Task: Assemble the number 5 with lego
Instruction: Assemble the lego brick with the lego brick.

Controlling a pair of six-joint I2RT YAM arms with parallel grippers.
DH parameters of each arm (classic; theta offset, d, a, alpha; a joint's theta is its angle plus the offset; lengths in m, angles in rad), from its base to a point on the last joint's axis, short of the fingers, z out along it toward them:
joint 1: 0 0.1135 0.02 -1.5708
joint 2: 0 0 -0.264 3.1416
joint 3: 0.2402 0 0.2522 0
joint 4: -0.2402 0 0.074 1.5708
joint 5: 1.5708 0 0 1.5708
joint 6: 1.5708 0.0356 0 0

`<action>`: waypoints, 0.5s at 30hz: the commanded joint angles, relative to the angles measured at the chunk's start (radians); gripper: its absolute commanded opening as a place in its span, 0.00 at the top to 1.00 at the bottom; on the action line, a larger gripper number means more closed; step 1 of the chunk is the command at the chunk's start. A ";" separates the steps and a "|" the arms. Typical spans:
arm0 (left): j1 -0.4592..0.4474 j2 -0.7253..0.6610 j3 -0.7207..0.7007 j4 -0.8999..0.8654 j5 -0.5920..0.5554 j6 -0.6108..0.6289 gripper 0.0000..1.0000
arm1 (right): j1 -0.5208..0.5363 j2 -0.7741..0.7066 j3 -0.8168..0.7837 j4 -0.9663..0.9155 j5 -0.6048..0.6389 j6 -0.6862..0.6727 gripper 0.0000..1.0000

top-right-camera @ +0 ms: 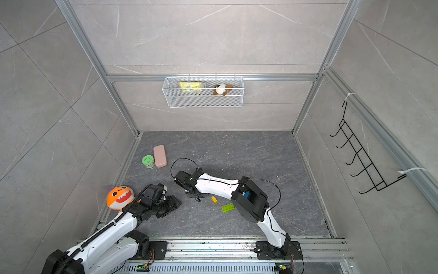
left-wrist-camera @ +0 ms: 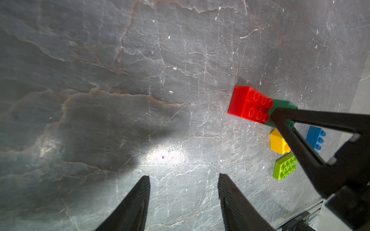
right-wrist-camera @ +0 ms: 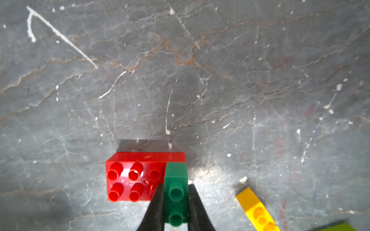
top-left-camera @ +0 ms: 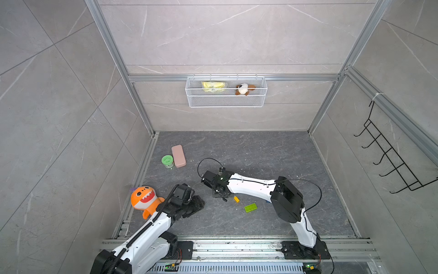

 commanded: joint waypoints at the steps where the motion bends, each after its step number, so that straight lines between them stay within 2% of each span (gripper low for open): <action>1: 0.004 0.003 0.005 0.002 0.020 0.007 0.41 | -0.001 0.045 0.011 -0.062 0.012 -0.010 0.79; 7: 0.004 0.022 0.010 0.021 0.022 0.004 0.41 | -0.002 0.027 0.017 -0.059 0.000 -0.027 0.56; 15: 0.004 0.060 0.020 0.059 0.035 -0.004 0.41 | -0.005 -0.057 0.004 -0.079 0.007 -0.052 0.49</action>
